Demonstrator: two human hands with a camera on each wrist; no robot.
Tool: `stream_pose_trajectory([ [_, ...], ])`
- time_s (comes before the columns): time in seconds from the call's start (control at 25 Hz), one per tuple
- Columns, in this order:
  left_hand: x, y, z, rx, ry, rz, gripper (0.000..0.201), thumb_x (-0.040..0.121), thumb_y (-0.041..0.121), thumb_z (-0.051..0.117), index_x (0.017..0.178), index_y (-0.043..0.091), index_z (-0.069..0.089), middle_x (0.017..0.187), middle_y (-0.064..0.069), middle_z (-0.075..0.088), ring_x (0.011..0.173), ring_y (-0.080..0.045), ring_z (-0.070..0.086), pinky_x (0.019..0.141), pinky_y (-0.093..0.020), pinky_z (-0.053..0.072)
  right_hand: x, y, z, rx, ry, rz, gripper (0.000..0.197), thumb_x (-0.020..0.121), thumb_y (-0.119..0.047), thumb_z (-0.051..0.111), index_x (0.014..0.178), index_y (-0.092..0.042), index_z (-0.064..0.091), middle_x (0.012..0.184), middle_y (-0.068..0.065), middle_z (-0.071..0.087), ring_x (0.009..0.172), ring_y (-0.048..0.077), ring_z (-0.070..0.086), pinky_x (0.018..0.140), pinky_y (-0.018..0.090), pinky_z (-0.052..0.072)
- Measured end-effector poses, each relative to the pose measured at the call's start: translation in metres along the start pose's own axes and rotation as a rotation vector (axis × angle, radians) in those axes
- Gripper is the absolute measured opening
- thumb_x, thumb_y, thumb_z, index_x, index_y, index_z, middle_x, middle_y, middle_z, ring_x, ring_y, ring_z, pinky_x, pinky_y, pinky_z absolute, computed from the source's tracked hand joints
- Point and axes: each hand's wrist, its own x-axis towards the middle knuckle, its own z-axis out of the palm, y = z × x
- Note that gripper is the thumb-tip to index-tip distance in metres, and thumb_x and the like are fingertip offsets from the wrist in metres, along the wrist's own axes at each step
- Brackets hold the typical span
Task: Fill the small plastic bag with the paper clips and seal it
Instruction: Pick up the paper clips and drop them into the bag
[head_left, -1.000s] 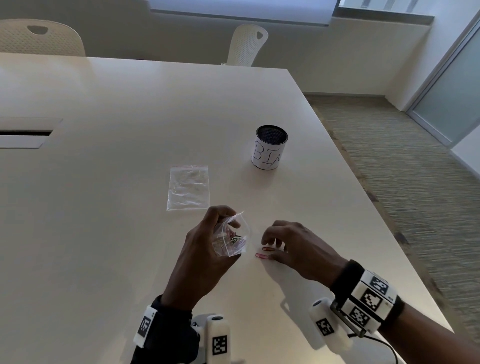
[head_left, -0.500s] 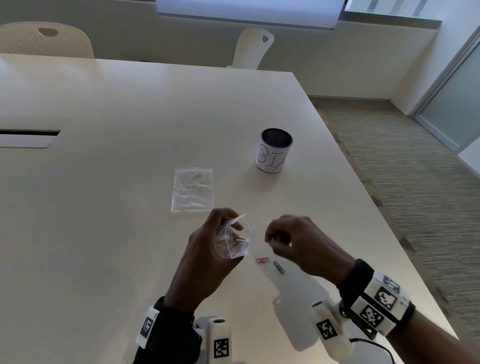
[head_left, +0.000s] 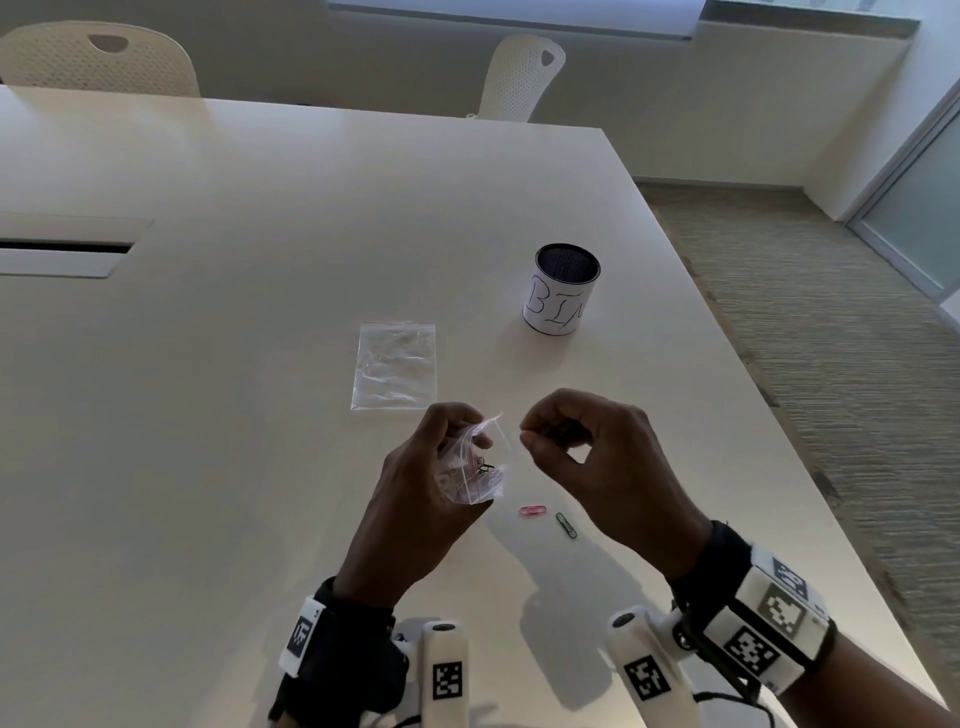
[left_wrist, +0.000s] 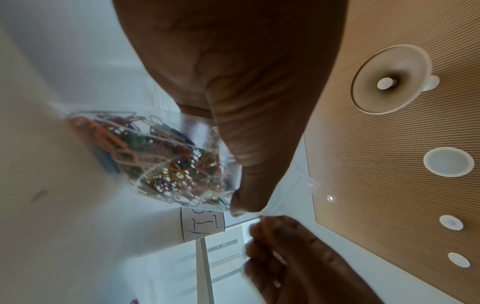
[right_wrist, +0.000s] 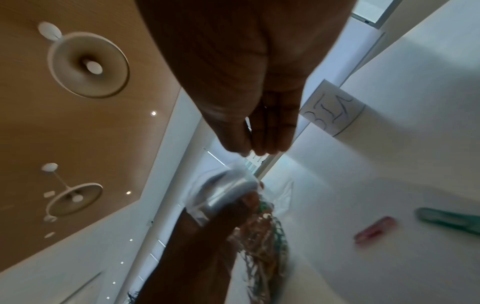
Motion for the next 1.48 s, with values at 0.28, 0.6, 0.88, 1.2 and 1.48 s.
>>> stream_pose_trajectory([
  [0.28,0.0,-0.002,0.0,0.008,-0.018,-0.006,0.053,0.08,0.017,0.088,0.122,0.023,0.056,0.109,0.012,0.072,0.098,-0.012,0.073,0.078,-0.025,0.062,-0.015,0.032,0.014,-0.383,-0.435,0.065,0.011,0.093,-0.027,0.075,0.102,-0.026,0.069,0.093,-0.016,0.062,0.087,0.008,0.061,0.077,0.028,0.051],
  [0.6,-0.001,-0.001,0.0,0.011,-0.014,-0.004,0.053,0.08,0.018,0.089,0.121,0.025,0.056,0.108,0.012,0.072,0.098,-0.012,0.073,0.076,-0.024,0.062,-0.017,0.026,0.018,-0.409,-0.517,0.099,0.013,0.093,-0.016,0.063,0.103,-0.021,0.069,0.091,-0.01,0.06,0.08,0.012,0.057,0.068,0.021,0.038],
  [0.88,-0.001,0.0,0.0,0.014,-0.015,0.014,0.053,0.08,0.018,0.089,0.121,0.023,0.056,0.108,0.012,0.071,0.097,-0.011,0.073,0.076,-0.016,0.059,-0.022,0.028,0.014,-0.415,-0.455,0.096,0.006,0.095,-0.018,0.068,0.098,-0.023,0.065,0.091,-0.011,0.057,0.079,0.012,0.056,0.07,0.022,0.04],
  [1.2,-0.001,0.001,0.0,0.019,-0.007,0.022,0.052,0.08,0.014,0.089,0.12,0.024,0.057,0.107,0.013,0.071,0.096,-0.012,0.073,0.077,-0.019,0.059,-0.022,0.023,0.017,-0.447,-0.533,0.146,0.017,0.094,-0.016,0.059,0.11,-0.021,0.065,0.102,-0.002,0.068,0.083,0.016,0.056,0.071,0.025,0.04],
  [1.48,-0.002,0.003,-0.001,0.016,0.006,0.022,0.051,0.08,0.015,0.089,0.119,0.024,0.057,0.105,0.012,0.072,0.095,-0.012,0.073,0.076,-0.017,0.058,-0.025,0.017,0.012,-0.405,-0.417,0.03,0.007,0.095,-0.017,0.064,0.099,-0.023,0.066,0.103,-0.006,0.061,0.087,0.013,0.061,0.071,0.025,0.046],
])
